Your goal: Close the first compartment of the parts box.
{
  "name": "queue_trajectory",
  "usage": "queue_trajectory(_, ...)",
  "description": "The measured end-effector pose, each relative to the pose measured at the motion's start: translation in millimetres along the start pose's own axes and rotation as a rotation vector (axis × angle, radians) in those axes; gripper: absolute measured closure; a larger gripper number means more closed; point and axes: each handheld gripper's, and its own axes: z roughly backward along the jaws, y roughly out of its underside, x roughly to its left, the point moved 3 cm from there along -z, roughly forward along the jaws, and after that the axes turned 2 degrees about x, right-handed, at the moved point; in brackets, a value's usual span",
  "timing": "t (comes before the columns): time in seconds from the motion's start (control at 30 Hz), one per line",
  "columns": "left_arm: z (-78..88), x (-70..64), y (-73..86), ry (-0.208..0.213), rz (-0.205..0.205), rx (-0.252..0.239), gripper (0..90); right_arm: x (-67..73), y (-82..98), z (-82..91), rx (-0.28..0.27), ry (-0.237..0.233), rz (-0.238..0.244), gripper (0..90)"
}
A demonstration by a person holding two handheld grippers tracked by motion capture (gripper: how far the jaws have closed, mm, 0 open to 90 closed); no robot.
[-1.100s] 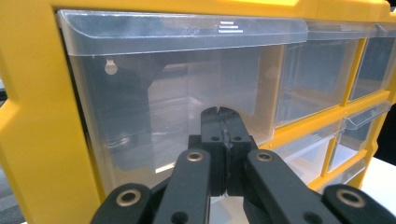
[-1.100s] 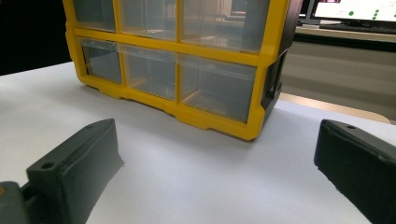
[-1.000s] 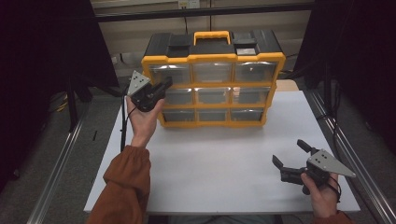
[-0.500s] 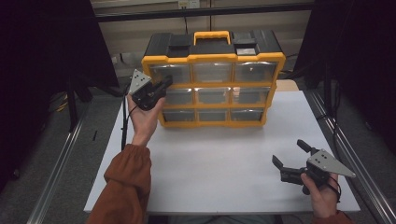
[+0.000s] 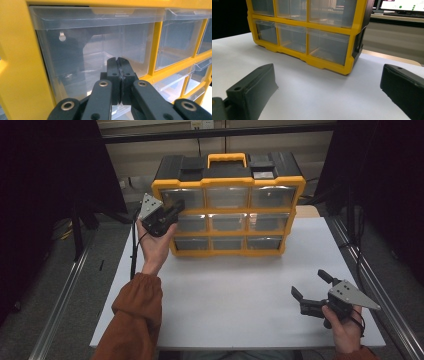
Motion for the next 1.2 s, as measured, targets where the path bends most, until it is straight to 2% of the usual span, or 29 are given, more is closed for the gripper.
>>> queue_trajectory(0.13,0.2,-2.5,0.2,0.002,0.004,-0.007,85.3,-0.1,0.1,-0.2,-0.002,0.001,0.001,0.1)
queue_trajectory(0.23,1.9,-3.0,2.0,0.018,0.022,0.011,83.9,-0.3,0.1,0.1,-0.001,0.002,0.002,0.1)
queue_trajectory(0.27,3.6,-2.8,3.2,0.025,0.001,0.026,83.8,-0.2,0.1,0.1,0.0,0.001,0.002,0.1)
queue_trajectory(0.37,8.7,-4.6,5.9,0.021,-0.006,0.024,78.8,-0.3,0.1,0.0,-0.001,0.003,0.001,0.1)
queue_trajectory(0.53,15.9,-6.1,6.5,0.01,-0.03,0.012,64.6,0.1,0.0,0.1,-0.002,0.001,0.002,0.1)
queue_trajectory(0.63,21.5,-7.2,7.9,0.023,-0.023,0.0,51.6,-0.2,0.0,-0.1,-0.002,0.002,0.001,0.1)
queue_trajectory(0.77,25.1,-10.0,15.2,0.017,-0.008,0.02,32.6,0.2,0.0,0.2,0.0,0.001,0.003,0.1)
queue_trajectory(0.87,27.5,-13.4,22.4,0.019,0.011,0.03,23.5,0.0,0.1,0.1,-0.001,0.002,0.003,0.1)
queue_trajectory(0.93,29.8,-15.6,27.0,0.017,-0.036,0.057,17.8,0.3,0.2,0.0,0.002,-0.003,0.001,0.1)
queue_trajectory(0.97,31.3,-17.2,28.6,0.024,-0.034,0.06,14.1,0.4,0.2,-0.1,0.003,-0.004,0.002,0.1)
queue_trajectory(1.1,37.8,-21.3,33.2,0.032,-0.005,0.044,5.4,0.5,0.4,-0.1,0.005,-0.003,0.001,0.1)
queue_trajectory(1.2,41.2,-21.8,38.1,0.033,-0.016,0.049,3.6,0.9,0.3,-0.1,0.005,0.0,0.002,0.1)
